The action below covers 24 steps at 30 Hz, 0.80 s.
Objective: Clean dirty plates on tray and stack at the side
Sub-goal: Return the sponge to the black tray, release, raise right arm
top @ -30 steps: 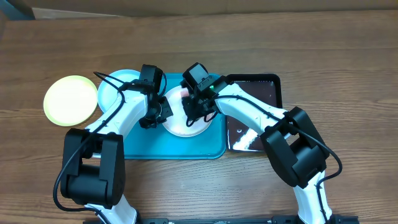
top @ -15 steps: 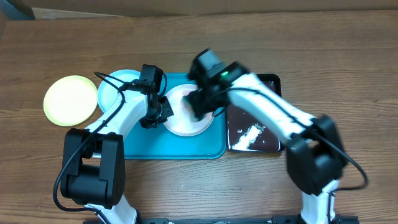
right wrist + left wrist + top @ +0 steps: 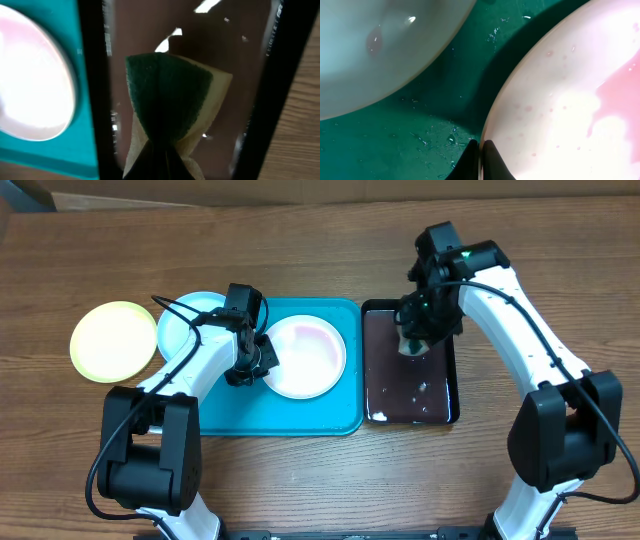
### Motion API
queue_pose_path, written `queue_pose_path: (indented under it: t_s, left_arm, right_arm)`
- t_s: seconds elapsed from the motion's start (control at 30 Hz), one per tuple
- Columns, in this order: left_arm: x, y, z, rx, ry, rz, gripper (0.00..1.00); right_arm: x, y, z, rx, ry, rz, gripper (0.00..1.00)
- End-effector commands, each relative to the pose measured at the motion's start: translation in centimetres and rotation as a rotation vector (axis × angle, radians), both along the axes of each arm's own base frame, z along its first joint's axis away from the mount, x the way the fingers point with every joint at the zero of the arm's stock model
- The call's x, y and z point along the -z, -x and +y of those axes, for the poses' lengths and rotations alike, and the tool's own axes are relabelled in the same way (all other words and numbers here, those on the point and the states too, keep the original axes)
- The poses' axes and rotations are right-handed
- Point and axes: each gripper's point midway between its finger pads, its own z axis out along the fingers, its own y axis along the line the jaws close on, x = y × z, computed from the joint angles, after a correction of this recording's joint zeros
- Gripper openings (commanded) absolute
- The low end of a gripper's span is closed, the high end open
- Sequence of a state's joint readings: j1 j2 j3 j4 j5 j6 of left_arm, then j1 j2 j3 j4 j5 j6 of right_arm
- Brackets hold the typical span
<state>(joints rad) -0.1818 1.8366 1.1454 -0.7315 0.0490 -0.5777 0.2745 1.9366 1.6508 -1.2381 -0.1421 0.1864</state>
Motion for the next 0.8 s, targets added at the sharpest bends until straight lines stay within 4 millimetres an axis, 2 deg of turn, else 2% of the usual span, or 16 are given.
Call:
queue_pose_path:
  t_s: [0.0, 0.23, 0.37, 0.4, 0.47, 0.5, 0.53, 0.57, 0.67, 0.77]
  left_arm:
    - [0.5, 0.1, -0.1, 0.001, 0.002, 0.012, 0.04]
    - [0.5, 0.1, -0.1, 0.001, 0.002, 0.012, 0.04]
    - [0.5, 0.1, -0.1, 0.001, 0.002, 0.012, 0.04]
    - [0.5, 0.1, -0.1, 0.001, 0.002, 0.012, 0.04]
    - [0.5, 0.1, -0.1, 0.001, 0.002, 0.012, 0.04]
    - [0.5, 0.1, -0.1, 0.001, 0.002, 0.012, 0.04]
    - [0.5, 0.1, -0.1, 0.001, 0.002, 0.012, 0.04]
    - [0.5, 0.1, -0.1, 0.001, 0.002, 0.011, 0.04]
    - [0.5, 0.1, -0.1, 0.001, 0.002, 0.012, 0.05]
    - [0.5, 0.1, -0.1, 0.001, 0.001, 0.012, 0.06]
  right_arm:
    - [1.7, 0.5, -0.8, 0.008, 0.024, 0.004, 0.04]
    - [5.5, 0.5, -0.7, 0.007, 0.016, -0.025, 0.04]
    - [6.9, 0.6, -0.7, 0.007, 0.012, -0.040, 0.06]
    - [7.1, 0.5, -0.7, 0.007, 0.011, -0.045, 0.11]
    - [7.3, 0.5, -0.7, 0.007, 0.009, -0.049, 0.34]
    - [7.2, 0.3, -0.7, 0.007, 0.007, -0.056, 0.61]
    - [7.2, 0.2, -0.6, 0.007, 0.005, -0.062, 0.70]
    - [7.2, 0.0, -0.6, 0.007, 0.004, -0.068, 0.76]
    - [6.4, -0.9, -0.8, 0.018, -0.003, -0.090, 0.79]
    - [4.6, -2.0, -1.2, 0.036, -0.007, -0.111, 0.81]
